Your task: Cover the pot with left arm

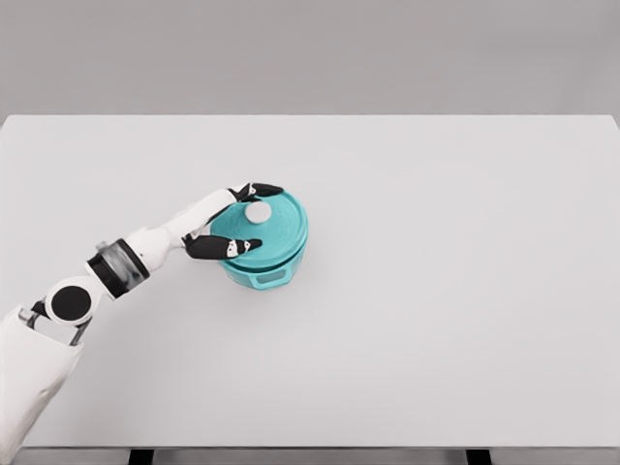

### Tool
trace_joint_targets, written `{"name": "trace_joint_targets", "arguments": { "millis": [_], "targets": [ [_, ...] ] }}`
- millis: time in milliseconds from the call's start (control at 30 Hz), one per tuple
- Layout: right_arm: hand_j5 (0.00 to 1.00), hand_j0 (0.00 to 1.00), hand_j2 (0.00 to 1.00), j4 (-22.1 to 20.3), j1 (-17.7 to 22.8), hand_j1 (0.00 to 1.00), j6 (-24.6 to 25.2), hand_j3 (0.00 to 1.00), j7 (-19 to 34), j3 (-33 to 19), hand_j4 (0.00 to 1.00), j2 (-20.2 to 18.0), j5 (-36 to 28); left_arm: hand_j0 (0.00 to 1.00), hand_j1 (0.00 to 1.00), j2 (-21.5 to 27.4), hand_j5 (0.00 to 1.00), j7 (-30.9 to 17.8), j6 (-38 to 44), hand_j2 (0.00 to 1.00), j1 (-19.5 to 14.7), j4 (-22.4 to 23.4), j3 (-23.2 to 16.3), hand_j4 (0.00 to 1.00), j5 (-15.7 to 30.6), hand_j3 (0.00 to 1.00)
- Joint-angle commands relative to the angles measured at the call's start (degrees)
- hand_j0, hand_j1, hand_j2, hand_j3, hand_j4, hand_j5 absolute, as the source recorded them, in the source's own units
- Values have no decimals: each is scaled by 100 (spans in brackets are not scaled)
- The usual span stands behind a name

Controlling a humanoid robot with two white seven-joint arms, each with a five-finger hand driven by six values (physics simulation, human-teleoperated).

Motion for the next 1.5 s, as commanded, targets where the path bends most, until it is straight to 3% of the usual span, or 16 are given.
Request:
{"name": "trace_joint_targets", "arguments": {
  "millis": [0,133,1467],
  "targets": [
    [100,100,100,-2,-9,100,0,100,1,0,100,0,0,94,94,-29,94,-28,-21,94,0,25,-28,94,-185,94],
    [100,100,100,-2,0,100,0,100,1,0,100,0,0,100,100,-29,100,-28,-13,100,0,34,-28,100,-193,100],
    [100,100,100,-2,-9,100,0,100,1,0,100,0,0,100,100,24,100,-28,-21,100,132,-230,156,100,-150,100]
  ]
}}
